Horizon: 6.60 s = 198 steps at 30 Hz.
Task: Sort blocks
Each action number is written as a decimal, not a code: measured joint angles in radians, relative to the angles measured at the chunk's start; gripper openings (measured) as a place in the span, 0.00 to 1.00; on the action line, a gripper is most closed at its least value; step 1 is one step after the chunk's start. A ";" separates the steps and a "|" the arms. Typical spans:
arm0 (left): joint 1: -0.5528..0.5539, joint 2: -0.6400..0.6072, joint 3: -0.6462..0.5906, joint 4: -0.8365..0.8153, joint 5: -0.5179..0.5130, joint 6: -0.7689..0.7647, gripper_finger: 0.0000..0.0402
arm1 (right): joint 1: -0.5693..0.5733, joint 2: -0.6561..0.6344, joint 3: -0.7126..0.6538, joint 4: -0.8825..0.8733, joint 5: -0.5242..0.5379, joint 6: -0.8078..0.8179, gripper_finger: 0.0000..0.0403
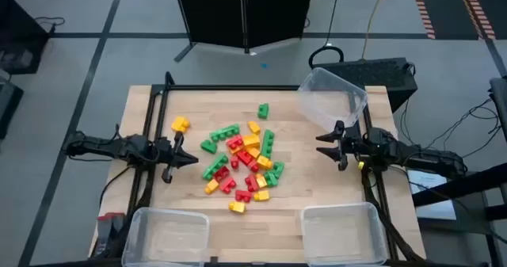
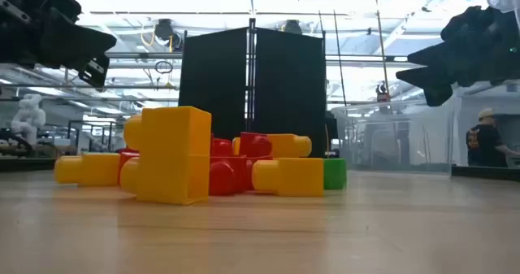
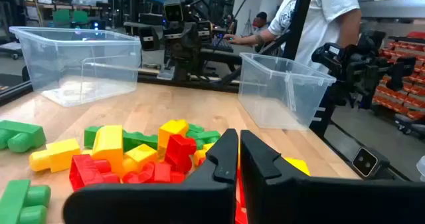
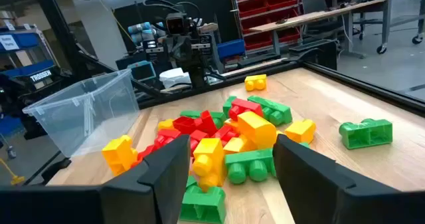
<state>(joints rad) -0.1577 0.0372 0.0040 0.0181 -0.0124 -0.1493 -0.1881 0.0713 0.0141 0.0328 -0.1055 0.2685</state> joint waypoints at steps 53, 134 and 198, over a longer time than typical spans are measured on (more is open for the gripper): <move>0.000 0.000 0.000 0.000 0.000 0.000 0.00 | 0.000 0.000 0.000 0.001 0.000 0.000 0.52; -0.008 0.455 0.746 0.300 -0.142 0.154 0.00 | 0.000 0.000 0.000 0.392 0.052 0.679 0.52; 0.459 1.739 1.245 -0.979 -0.136 0.097 0.60 | 0.000 0.000 0.000 0.268 0.025 0.583 0.52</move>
<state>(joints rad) 0.3018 1.7762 1.2491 -0.9608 -0.1479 -0.0519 -0.1883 0.0715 0.0139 0.3008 -0.0803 0.8520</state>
